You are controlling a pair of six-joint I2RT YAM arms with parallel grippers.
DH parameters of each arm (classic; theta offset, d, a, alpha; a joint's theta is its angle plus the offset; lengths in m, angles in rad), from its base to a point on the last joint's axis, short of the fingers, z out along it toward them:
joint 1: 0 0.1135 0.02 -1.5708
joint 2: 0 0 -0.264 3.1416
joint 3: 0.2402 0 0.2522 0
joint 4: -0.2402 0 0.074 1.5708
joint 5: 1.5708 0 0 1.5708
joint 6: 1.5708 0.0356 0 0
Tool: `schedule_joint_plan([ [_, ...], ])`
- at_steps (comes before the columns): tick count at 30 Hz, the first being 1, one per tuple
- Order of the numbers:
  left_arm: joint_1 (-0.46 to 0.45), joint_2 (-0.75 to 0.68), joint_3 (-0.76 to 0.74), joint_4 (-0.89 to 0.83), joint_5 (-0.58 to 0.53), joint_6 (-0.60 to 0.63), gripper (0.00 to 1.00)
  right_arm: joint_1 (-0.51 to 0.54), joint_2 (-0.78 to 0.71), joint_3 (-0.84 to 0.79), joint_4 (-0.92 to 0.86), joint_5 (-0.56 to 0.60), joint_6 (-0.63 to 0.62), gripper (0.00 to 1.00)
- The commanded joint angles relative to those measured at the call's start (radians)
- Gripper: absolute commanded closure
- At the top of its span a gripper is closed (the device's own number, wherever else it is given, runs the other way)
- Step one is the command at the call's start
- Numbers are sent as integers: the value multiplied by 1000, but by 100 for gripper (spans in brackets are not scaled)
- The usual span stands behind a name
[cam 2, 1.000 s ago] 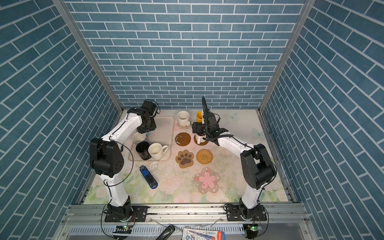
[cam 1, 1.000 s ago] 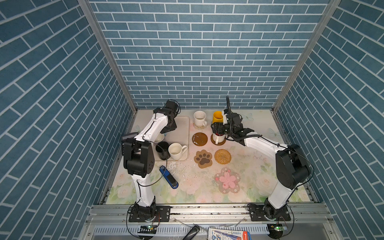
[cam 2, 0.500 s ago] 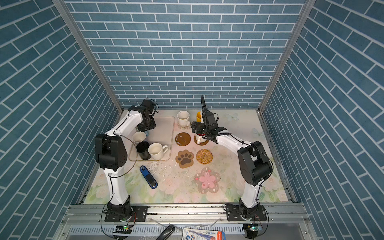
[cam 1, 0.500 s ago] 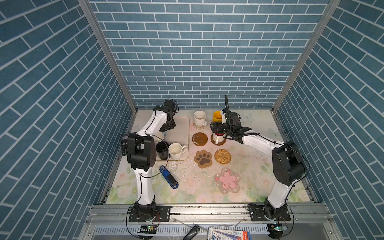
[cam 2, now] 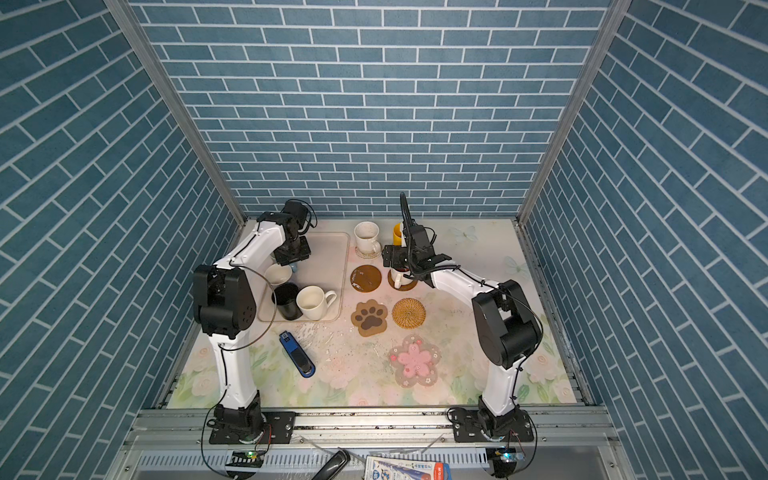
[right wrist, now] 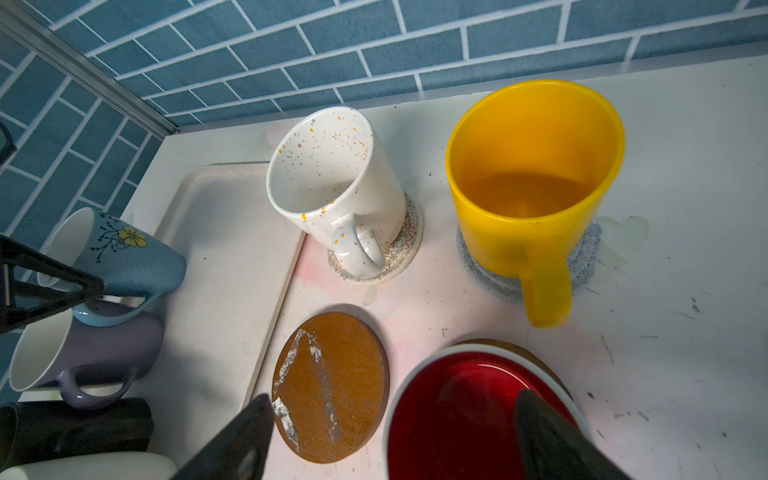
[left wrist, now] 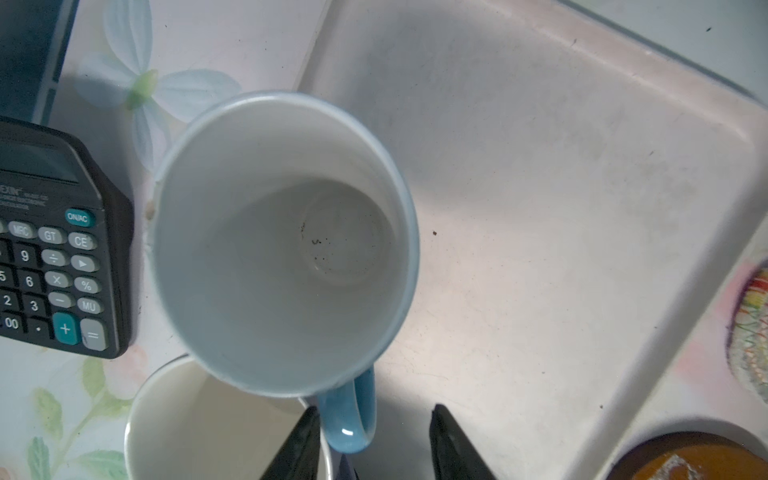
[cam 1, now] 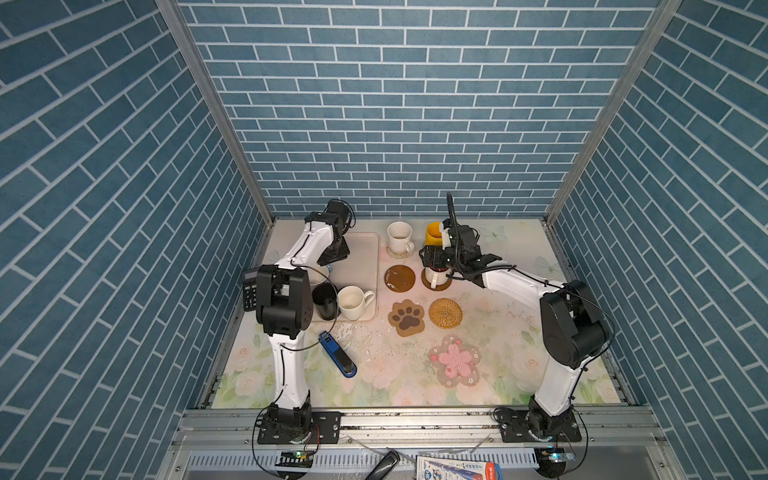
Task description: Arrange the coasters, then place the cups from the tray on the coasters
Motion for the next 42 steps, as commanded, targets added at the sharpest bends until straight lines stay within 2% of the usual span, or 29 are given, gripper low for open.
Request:
schedule_joint_plan([
  [1, 12, 25, 12, -21, 4, 6, 54, -1, 25, 67, -6, -37, -28, 9],
  [14, 16, 48, 34, -15, 21, 4, 60, -1, 25, 79, -15, -36, -34, 9],
  [22, 16, -12, 27, -20, 3, 2, 48, -2, 36, 87, -16, -47, -31, 9],
  [25, 15, -23, 35, -21, 2, 6, 46, 0, 37, 88, -17, -49, -30, 9],
  [33, 15, -6, 94, -35, 13, 8, 62, -1, 33, 88, -21, -45, -35, 9],
  [42, 15, 33, 95, -34, 21, 2, 63, 0, 34, 86, -25, -44, -37, 9],
])
